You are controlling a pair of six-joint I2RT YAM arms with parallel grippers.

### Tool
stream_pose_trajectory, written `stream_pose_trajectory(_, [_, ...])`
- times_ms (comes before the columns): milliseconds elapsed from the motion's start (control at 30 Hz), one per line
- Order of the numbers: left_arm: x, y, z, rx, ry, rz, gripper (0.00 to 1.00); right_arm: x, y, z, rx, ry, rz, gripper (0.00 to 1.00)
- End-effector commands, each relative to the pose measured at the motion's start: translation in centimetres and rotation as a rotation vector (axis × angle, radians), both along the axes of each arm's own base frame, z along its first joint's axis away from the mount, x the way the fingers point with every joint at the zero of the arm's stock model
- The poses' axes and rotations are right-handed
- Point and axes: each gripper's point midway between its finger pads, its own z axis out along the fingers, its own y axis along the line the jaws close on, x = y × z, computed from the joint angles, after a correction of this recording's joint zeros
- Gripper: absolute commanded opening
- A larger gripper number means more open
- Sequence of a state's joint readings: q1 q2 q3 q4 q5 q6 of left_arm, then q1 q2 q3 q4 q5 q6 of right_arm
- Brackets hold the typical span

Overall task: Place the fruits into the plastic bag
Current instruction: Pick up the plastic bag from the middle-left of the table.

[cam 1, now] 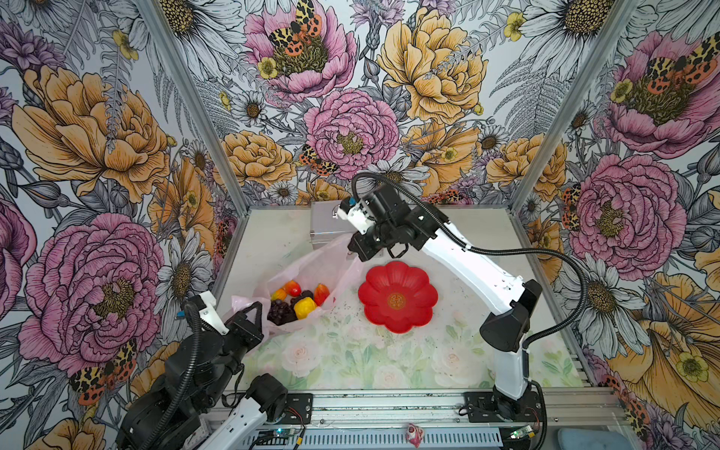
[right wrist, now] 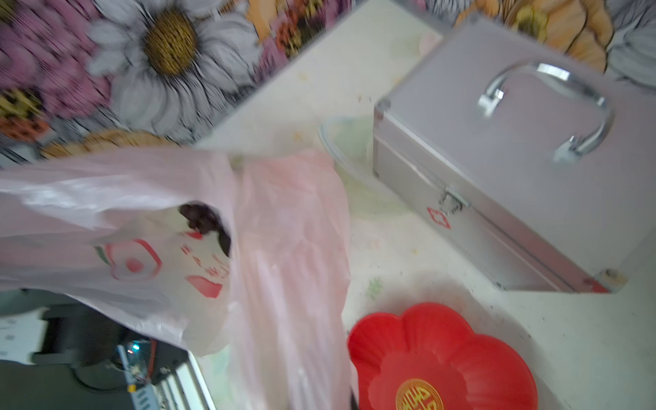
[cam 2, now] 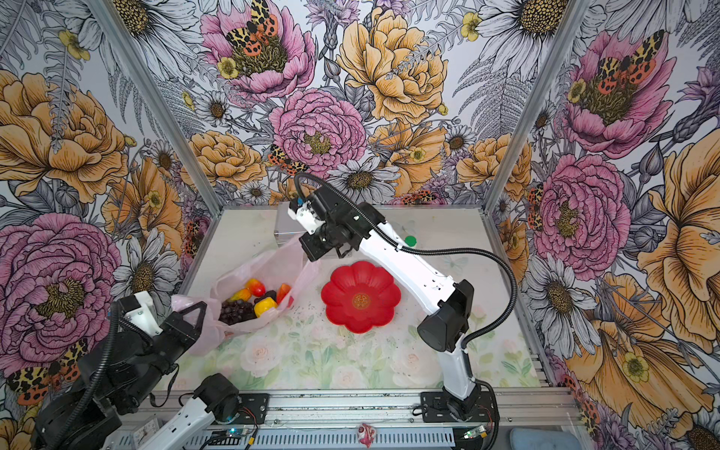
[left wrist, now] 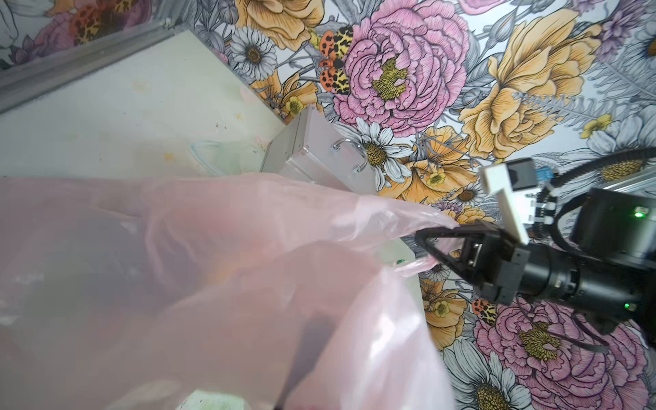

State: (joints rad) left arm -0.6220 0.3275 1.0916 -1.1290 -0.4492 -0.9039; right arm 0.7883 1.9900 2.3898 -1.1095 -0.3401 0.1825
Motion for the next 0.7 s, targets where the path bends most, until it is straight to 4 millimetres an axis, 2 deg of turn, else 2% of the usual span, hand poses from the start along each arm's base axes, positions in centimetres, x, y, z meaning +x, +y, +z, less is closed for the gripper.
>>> stream_pose_trajectory(0, [0.8, -0.1, 2.8, 0.116, -0.034, -0.016, 0.00, -3.5, 2.5, 4.7, 0.210, 0.162, 0.108, 0.00])
stream_pose_trajectory(33, [0.8, -0.1, 3.7, 0.125, -0.045, -0.022, 0.00, -3.6, 2.8, 5.6, 0.240, 0.175, 0.118, 0.00])
stream_pose_trajectory(67, [0.8, -0.2, 4.7, 0.131, -0.059, -0.029, 0.00, -2.6, 2.2, 6.4, 0.271, 0.182, 0.098, 0.00])
stream_pose_trajectory(100, [0.9, -0.2, 5.5, 0.135, -0.071, -0.032, 0.00, -2.5, 2.3, 7.0, 0.296, 0.195, 0.100, 0.00])
stream_pose_trajectory(200, [0.9, 0.1, 7.1, 0.139, -0.096, -0.017, 0.00, -2.4, 2.5, 7.9, 0.334, 0.215, 0.112, 0.00])
stream_pose_trajectory(333, [1.1, 0.4, 7.3, 0.153, -0.099, -0.001, 0.00, -2.4, 2.9, 6.9, 0.322, 0.249, 0.116, 0.00])
stream_pose_trajectory(533, [1.6, 0.0, 8.0, 0.158, -0.100, -0.001, 0.00, -2.2, 2.7, 7.4, 0.327, 0.229, 0.103, 0.00])
stream_pose_trajectory(667, [2.0, -0.4, 9.2, 0.165, -0.118, -0.007, 0.00, -2.1, 2.8, 8.4, 0.358, 0.218, 0.105, 0.00])
